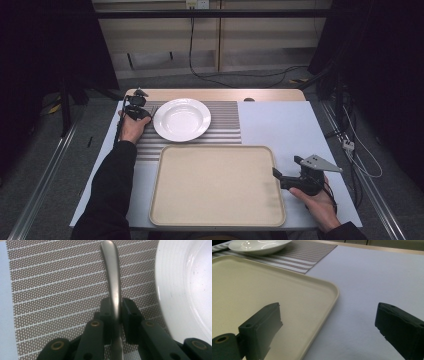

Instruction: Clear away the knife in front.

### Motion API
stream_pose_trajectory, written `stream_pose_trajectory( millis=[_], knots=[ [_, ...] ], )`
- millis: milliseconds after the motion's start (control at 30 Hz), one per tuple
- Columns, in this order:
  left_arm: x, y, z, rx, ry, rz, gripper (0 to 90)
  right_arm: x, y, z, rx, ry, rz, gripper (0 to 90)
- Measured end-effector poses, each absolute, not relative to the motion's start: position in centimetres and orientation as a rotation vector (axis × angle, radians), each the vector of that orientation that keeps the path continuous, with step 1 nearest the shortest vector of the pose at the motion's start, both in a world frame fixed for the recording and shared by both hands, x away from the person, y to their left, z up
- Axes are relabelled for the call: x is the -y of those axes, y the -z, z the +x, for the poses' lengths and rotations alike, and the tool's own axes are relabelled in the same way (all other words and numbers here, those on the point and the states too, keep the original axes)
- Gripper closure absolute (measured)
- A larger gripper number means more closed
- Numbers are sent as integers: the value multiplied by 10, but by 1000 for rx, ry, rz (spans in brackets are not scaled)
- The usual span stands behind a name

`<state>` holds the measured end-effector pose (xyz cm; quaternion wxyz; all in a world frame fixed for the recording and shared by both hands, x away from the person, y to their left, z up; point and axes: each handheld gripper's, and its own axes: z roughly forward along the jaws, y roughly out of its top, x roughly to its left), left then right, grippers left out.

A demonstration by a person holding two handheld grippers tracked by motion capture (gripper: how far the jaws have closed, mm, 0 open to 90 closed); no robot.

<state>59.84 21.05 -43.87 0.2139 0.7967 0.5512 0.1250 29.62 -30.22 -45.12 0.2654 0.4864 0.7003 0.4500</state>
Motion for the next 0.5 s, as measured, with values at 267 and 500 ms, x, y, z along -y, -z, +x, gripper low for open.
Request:
stream_pose_trajectory(
  millis=[267, 500],
  knots=[
    [-209, 438, 596, -1522, -353, 2223, 798, 302, 451, 296, -1893, -1216, 1313, 62],
    [-208, 437, 593, -1524, -371, 2238, 798, 302, 451, 296, -1893, -1218, 1316, 58]
  ],
)
